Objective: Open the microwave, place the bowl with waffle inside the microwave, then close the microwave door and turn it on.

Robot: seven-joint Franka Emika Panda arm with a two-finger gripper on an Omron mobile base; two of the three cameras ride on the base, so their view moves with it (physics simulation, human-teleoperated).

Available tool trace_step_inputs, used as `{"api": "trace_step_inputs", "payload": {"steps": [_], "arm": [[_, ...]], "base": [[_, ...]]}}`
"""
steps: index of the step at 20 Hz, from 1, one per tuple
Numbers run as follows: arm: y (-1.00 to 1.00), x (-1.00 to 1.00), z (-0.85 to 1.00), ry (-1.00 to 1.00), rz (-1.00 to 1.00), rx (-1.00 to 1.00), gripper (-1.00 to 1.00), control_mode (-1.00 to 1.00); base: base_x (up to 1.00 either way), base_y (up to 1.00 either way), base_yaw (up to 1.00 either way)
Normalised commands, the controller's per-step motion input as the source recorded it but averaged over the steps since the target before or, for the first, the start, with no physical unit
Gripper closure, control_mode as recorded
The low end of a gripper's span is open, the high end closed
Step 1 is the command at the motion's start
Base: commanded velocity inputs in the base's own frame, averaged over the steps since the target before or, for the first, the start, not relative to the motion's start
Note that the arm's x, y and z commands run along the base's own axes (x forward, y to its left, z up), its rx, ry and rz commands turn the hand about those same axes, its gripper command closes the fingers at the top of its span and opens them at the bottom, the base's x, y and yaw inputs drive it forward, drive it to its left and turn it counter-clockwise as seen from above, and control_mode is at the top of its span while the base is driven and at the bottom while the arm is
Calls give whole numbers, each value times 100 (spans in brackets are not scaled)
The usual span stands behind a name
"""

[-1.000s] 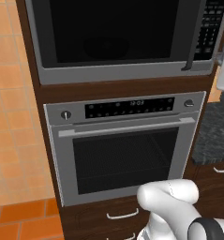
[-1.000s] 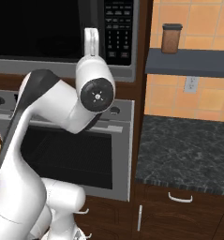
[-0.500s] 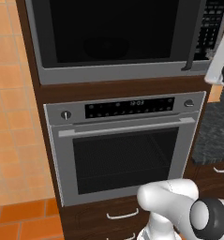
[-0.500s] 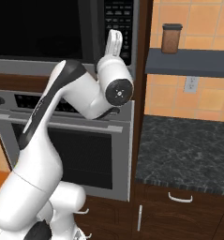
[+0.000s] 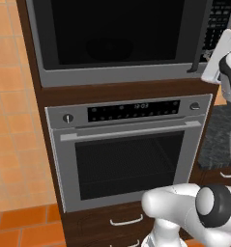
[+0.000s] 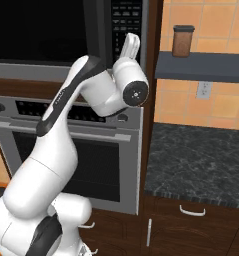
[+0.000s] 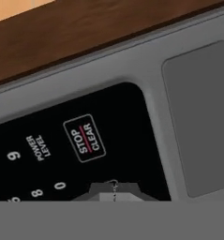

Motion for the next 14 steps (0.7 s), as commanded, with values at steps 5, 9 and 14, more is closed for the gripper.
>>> {"api": "trace_step_inputs", "payload": {"steps": [5, 9, 14], "arm": [[-6, 75, -13, 2, 0, 8, 100, -100], [-6, -65, 0, 8, 0, 0, 100, -100], [-24, -100, 2, 3, 0, 0, 100, -100]], "base": [[0, 0, 0], [0, 0, 0], [0, 0, 0]]}}
